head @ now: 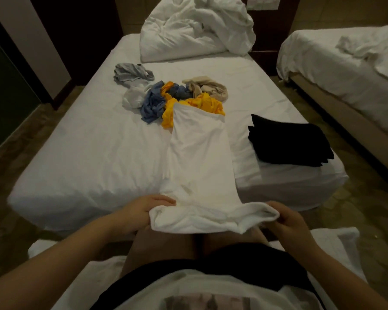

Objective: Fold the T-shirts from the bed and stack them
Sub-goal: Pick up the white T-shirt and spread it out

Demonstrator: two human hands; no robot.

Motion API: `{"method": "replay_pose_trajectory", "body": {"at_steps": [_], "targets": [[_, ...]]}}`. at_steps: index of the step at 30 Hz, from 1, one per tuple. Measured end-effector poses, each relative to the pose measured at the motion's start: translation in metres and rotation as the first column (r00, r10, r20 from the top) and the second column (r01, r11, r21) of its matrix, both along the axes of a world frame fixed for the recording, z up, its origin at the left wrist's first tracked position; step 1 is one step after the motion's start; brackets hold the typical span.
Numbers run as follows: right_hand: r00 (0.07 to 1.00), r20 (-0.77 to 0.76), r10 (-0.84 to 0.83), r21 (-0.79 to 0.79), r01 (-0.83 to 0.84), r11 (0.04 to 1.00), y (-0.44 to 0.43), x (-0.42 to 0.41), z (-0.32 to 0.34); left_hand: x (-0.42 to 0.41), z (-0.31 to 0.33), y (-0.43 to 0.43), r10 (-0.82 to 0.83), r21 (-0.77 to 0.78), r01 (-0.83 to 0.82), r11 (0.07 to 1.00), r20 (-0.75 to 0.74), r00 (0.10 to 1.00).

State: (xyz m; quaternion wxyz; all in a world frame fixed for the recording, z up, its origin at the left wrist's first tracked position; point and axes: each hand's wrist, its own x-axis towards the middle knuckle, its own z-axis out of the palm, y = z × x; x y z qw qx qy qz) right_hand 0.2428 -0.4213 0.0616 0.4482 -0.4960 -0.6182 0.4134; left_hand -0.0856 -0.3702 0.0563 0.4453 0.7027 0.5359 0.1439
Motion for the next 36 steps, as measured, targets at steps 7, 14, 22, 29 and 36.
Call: {"method": "replay_pose_trajectory", "body": {"at_steps": [7, 14, 22, 29, 36], "targets": [[0.958, -0.172, -0.228, 0.059, 0.241, 0.969, 0.106, -0.017, 0.035, 0.016, 0.027, 0.088, 0.192, -0.225, -0.125, 0.966, 0.308, 0.932], [0.955, -0.152, -0.254, 0.046, 0.264, 0.964, 0.251, -0.020, 0.041, 0.013, 0.029, 0.199, 0.399, -0.499, -0.105, 0.860, 0.533, 0.746], [0.919, 0.060, -0.389, -0.341, 0.385, 0.857, 0.439, -0.036, -0.074, 0.029, -0.060, 0.334, 0.758, -0.837, -0.197, 0.510, 0.330, 0.562], [0.884, 0.178, -0.432, -0.246, 0.465, 0.851, 0.474, -0.047, -0.122, 0.019, -0.105, 0.333, 0.756, -0.782, -0.165, 0.601, 0.489, 0.435], [0.903, 0.155, -0.401, -0.392, 0.429, 0.814, 0.446, -0.042, -0.107, 0.034, -0.093, 0.323, 0.753, -0.497, -0.566, 0.658, 0.432, 0.496]]}}
